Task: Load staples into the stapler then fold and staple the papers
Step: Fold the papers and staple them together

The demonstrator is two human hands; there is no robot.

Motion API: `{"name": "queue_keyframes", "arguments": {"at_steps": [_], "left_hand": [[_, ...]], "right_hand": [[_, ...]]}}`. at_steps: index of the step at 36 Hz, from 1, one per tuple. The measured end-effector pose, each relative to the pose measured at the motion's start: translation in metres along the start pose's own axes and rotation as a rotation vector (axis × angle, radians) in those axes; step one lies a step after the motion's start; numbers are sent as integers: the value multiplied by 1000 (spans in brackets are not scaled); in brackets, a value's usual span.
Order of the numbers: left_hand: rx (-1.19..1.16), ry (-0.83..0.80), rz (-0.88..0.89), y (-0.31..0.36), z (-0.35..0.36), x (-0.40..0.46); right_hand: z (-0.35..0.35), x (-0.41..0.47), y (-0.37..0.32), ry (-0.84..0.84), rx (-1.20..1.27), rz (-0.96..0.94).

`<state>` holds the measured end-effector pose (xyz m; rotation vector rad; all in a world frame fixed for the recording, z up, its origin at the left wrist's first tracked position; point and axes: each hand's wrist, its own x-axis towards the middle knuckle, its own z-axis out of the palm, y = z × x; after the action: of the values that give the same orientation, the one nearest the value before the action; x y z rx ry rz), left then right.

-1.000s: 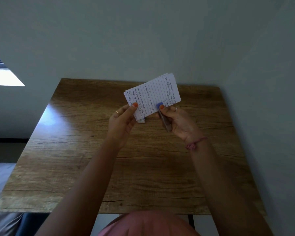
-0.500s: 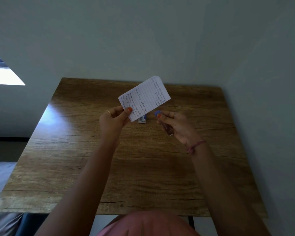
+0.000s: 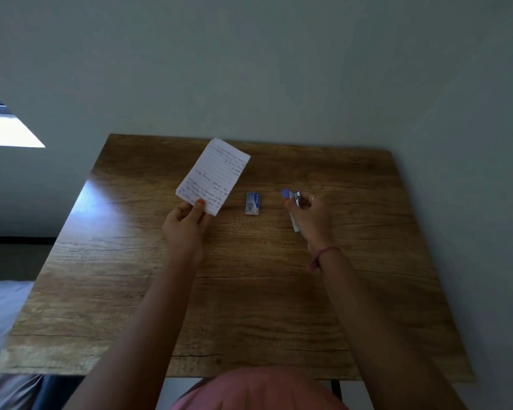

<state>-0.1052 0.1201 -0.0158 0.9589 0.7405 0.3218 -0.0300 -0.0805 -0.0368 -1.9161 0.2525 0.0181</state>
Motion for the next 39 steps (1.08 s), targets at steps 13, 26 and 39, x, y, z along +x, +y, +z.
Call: {"name": "queue_keyframes", "arguments": {"at_steps": [13, 26, 39], "left_hand": [[20, 133, -37, -20, -20, 10], [93, 236, -28, -25, -7, 6], [601, 169, 157, -30, -15, 12]], "right_hand": [[27, 18, 4, 146, -398, -137], [26, 2, 11, 103, -371, -146], [24, -23, 29, 121, -484, -244]]}}
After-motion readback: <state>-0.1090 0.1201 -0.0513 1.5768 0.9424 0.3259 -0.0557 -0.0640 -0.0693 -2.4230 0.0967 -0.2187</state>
